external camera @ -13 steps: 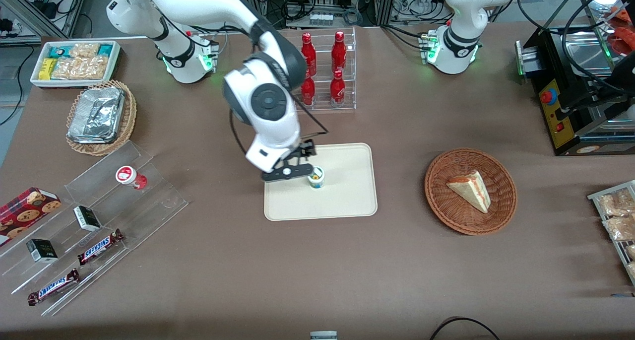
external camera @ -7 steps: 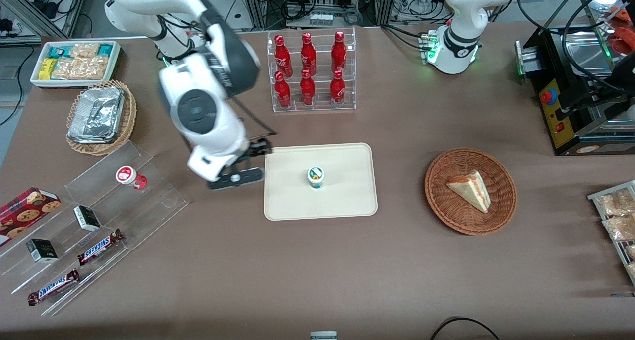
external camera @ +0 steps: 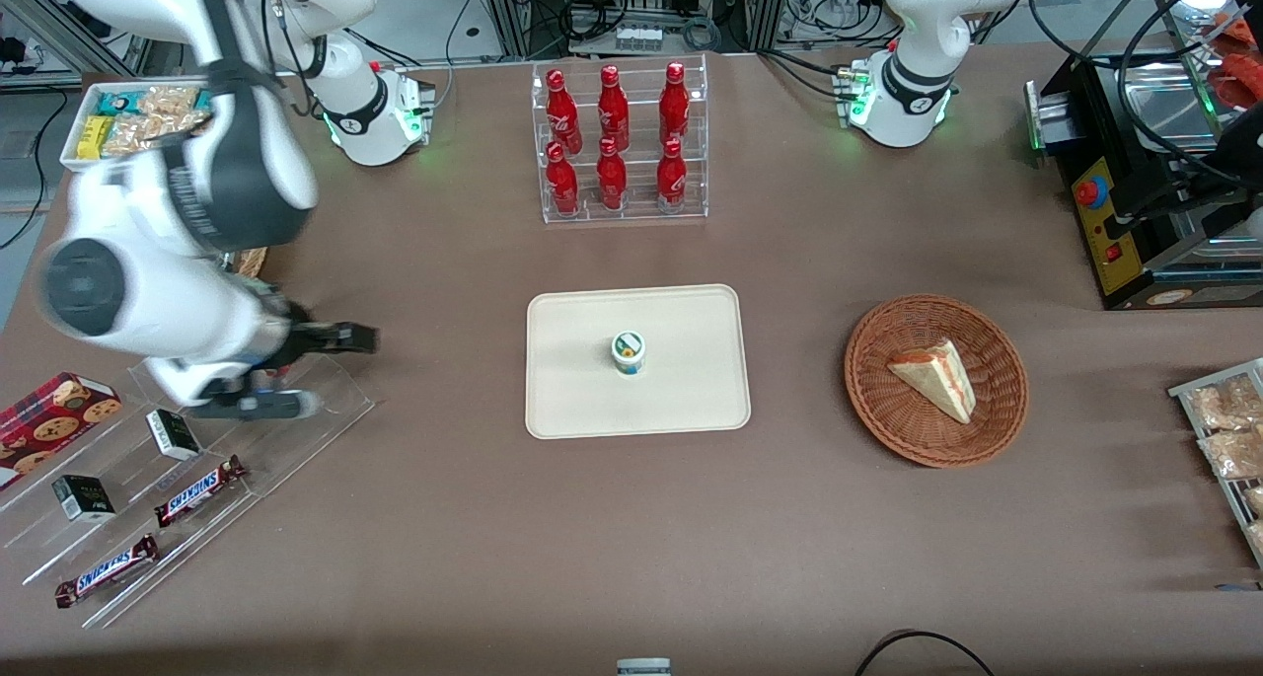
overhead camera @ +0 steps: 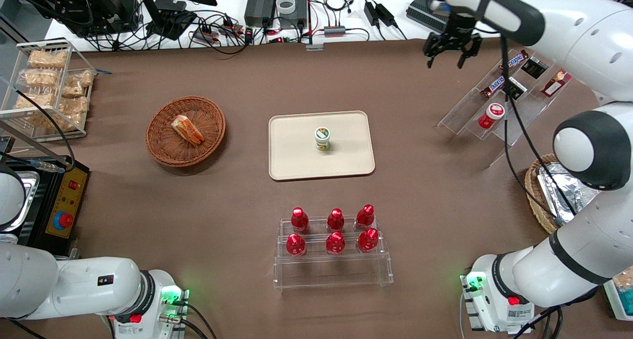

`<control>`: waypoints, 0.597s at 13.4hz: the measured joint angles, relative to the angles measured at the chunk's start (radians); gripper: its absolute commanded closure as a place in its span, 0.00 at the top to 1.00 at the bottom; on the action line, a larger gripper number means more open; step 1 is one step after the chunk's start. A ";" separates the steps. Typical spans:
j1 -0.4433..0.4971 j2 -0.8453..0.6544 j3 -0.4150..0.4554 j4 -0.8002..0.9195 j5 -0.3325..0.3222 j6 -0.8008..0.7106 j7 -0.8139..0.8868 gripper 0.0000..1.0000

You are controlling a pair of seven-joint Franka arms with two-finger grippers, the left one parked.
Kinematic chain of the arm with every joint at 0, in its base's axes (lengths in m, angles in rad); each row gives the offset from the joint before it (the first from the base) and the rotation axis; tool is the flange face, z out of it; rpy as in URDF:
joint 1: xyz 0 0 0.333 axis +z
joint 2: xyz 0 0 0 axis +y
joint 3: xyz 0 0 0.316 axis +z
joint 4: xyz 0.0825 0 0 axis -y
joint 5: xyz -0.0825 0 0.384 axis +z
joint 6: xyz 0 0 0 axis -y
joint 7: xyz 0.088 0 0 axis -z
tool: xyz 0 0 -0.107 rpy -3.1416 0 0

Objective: Place green gum on tray

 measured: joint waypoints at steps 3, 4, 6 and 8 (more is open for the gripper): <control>-0.141 -0.075 0.049 -0.043 0.000 0.010 -0.131 1.00; -0.169 -0.104 0.056 -0.062 0.000 0.010 -0.158 1.00; -0.207 -0.161 0.059 -0.098 0.000 0.003 -0.175 1.00; -0.224 -0.210 0.060 -0.110 -0.025 -0.052 -0.195 1.00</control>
